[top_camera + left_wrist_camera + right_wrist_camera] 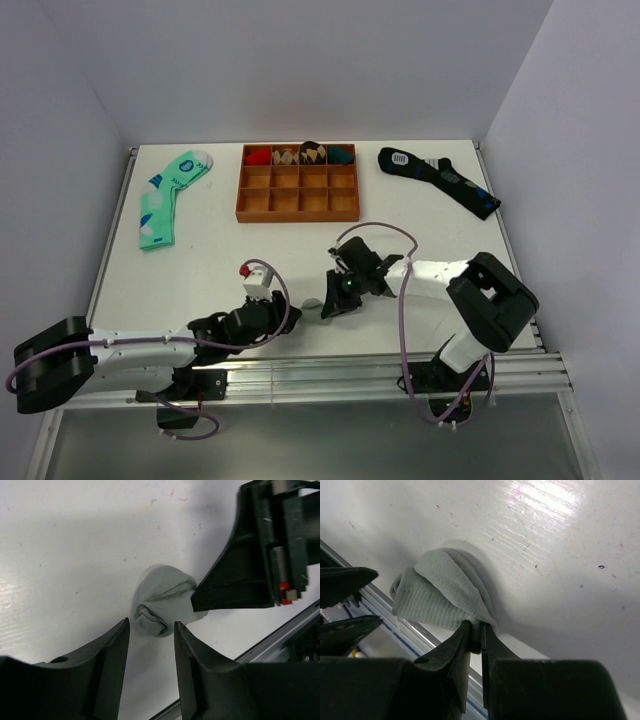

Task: Roll the socks
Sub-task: Roll the sock at the center of the board.

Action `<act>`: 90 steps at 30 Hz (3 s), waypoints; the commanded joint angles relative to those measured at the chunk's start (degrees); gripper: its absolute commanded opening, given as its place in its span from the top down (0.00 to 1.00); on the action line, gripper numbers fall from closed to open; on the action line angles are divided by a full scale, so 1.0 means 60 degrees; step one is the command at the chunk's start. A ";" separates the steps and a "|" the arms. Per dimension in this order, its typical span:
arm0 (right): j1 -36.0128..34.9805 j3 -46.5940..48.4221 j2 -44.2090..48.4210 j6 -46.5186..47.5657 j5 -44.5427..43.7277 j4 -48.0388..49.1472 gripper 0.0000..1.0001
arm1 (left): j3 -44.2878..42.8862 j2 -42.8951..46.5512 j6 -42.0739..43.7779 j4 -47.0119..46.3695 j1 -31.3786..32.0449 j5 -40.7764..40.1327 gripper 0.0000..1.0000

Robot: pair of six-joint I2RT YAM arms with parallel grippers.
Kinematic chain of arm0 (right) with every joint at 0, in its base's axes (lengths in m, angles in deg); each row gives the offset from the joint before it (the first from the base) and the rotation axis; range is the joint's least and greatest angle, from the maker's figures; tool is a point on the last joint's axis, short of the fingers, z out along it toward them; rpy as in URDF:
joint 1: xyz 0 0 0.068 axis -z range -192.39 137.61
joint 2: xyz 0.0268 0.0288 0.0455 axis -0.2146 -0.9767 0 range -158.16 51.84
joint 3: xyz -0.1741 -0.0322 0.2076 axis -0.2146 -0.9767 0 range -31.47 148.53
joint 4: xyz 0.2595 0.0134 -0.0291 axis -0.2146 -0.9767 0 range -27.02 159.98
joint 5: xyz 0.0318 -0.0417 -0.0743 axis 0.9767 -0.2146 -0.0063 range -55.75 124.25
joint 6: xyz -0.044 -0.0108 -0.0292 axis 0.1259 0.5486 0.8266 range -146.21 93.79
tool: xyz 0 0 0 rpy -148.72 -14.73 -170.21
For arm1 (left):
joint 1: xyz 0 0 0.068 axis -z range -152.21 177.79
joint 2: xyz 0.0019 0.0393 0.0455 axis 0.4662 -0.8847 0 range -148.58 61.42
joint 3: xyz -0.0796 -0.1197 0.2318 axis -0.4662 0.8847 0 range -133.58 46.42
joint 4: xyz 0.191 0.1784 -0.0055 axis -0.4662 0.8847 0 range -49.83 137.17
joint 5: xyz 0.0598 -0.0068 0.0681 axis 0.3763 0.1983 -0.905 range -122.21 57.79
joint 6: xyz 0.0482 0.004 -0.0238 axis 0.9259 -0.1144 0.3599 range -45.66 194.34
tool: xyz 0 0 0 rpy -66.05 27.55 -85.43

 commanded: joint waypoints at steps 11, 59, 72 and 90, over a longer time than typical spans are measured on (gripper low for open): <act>0.0510 0.1383 -0.1124 0.1880 -0.0071 -0.3160 0.83 | 0.1149 0.0432 0.2101 -0.3431 0.0014 0.0306 0.45; 0.0612 0.2262 -0.1607 0.2467 -0.0467 -0.3923 0.86 | 0.0051 -0.2908 0.3376 -0.5116 0.0014 0.1639 0.52; 0.0598 0.2014 -0.1490 0.2437 -0.0452 -0.3704 0.86 | -0.0402 -0.3436 0.3113 -0.4415 0.0014 0.1258 0.71; 0.0598 0.0505 0.0530 0.1354 -0.0994 -0.1801 0.62 | -0.1413 -0.4402 0.1532 -0.1485 -0.0132 0.1682 1.00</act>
